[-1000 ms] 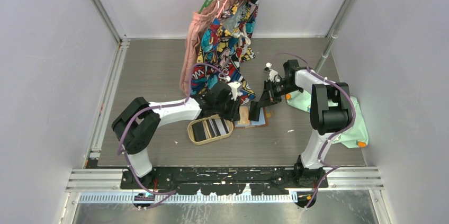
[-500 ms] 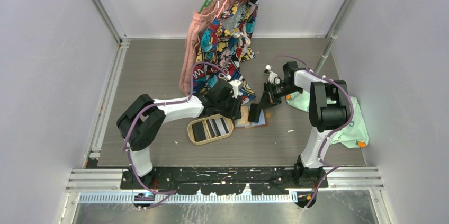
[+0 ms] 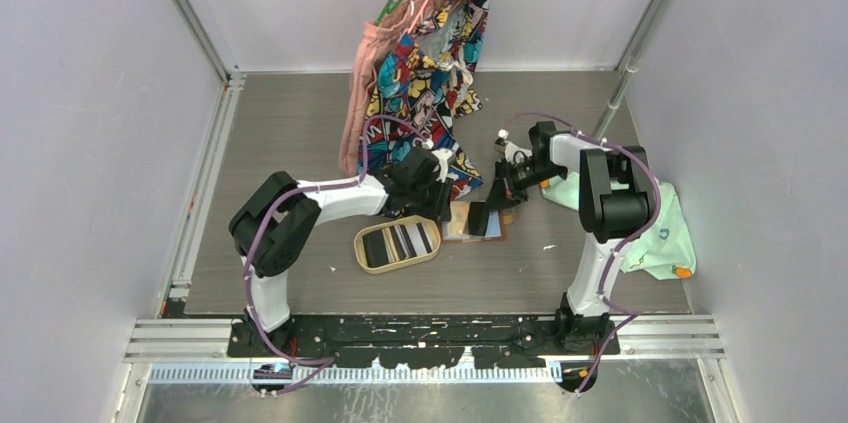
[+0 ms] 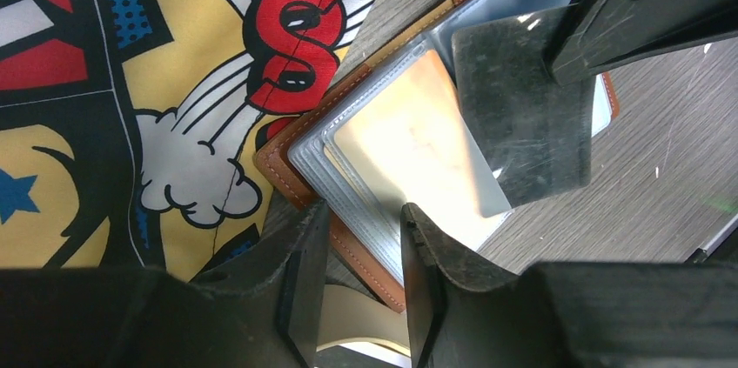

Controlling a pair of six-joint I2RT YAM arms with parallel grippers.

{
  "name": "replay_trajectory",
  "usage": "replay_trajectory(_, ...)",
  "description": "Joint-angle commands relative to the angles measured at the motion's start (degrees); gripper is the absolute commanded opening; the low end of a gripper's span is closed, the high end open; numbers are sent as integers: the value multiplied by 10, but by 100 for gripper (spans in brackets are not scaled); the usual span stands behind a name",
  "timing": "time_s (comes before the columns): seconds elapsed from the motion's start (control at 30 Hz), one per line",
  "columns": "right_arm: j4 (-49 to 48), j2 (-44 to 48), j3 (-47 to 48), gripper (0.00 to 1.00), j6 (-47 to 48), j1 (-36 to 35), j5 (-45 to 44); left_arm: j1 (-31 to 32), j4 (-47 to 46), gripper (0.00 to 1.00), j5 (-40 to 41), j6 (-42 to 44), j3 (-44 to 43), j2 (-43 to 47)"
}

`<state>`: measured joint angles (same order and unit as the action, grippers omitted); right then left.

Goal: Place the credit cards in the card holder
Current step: Insert the credit card into the card holder.

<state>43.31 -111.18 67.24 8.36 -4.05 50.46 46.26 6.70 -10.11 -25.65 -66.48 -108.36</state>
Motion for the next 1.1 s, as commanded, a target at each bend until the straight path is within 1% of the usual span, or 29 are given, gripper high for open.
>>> replay_trajectory(0.0,-13,-12,4,1,-21,-11,-2,4,49,36,-18,-4,-8,-13)
replay_trajectory(0.3,-13,-26,5,1,-45,-13,-12,4,49,35,-25,-5,-13,-18)
replay_trajectory(0.43,9,-38,14,1,-40,-13,-15,4,50,35,-26,-4,-16,-20)
replay_trajectory(0.63,10,-44,16,1,-39,-25,-13,4,50,34,-30,-4,-20,-23)
replay_trajectory(0.93,4,-56,21,1,-47,-33,2,4,46,34,-41,-7,-23,-29)
replay_trajectory(1.07,-14,-62,20,1,-66,-34,18,4,42,34,-46,-12,-24,-30)
